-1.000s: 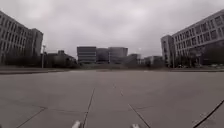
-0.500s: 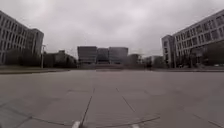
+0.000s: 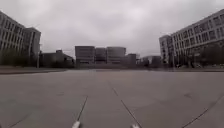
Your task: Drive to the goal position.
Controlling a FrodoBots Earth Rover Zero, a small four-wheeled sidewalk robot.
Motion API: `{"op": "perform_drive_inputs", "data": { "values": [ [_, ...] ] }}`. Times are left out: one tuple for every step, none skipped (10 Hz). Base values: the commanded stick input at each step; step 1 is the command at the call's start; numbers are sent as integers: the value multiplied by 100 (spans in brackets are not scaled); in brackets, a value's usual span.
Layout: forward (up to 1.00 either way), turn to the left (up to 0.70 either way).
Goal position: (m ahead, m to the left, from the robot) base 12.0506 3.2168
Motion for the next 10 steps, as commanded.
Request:
{"op": "perform_drive_inputs", "data": {
  "values": [
    [70,31],
    [70,35],
    [70,27],
    [70,16],
    [70,7],
    [70,2],
    [70,2],
    [70,2],
    [70,2],
    [70,2]
  ]
}}
